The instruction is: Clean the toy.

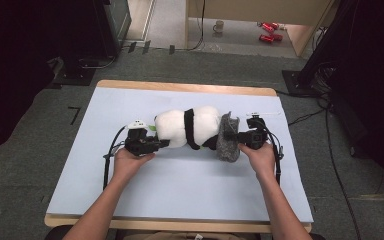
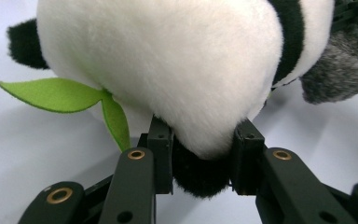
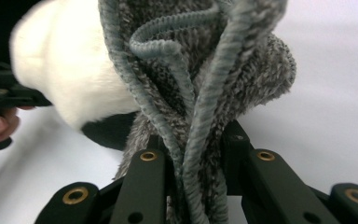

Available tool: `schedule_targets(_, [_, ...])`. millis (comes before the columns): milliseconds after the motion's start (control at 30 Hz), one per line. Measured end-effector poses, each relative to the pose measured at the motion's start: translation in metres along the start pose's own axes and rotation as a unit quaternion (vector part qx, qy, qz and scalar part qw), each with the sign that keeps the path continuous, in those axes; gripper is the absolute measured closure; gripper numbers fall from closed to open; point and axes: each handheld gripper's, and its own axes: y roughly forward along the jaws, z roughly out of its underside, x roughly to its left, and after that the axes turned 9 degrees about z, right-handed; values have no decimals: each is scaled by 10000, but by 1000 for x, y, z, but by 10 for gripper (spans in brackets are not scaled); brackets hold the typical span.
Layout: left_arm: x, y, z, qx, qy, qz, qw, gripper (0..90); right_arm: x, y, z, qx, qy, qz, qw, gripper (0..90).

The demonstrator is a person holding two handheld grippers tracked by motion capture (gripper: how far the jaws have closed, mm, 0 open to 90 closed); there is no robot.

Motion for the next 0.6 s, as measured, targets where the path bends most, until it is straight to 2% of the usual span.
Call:
schedule_targets(67, [-2,-4,0,4,-48,42,10000,680,5,-7,-1,-100,-33,-107,9999,762])
schedule_targets(100, [-5,-8,1,-4,-104,46,9999,680,9,-11,-2,-144,-78,-152,9998,762])
schedule_targets(133, [-11,-17,3,10,-277,23,9996,679,13,-14,-3,-177,-136,-201,9995,763])
schedule_targets(167, [-11,-17,3,10,-277,23,9996,679,13,-14,-3,-177,-136,-201,9995,763])
schedule_targets(200, [-17,-23,5,31,-320,34,9995,678,26,-23,-5,-270,-348,-283,9986,763])
schedule_targets(267, [-20,-26,6,45,-346,28,9994,676,37,-30,-7,-328,-539,-320,9975,763])
schedule_targets(333, [-19,-25,7,50,-324,23,9995,673,45,-37,-8,-409,-647,-412,9962,764])
schedule_targets(467, [-20,-16,10,93,-221,-21,9997,664,57,-44,-9,-501,-705,-768,9933,764])
schedule_targets(600, [-22,-11,11,65,-179,-34,9998,655,64,-35,-8,-337,-820,-744,9933,764])
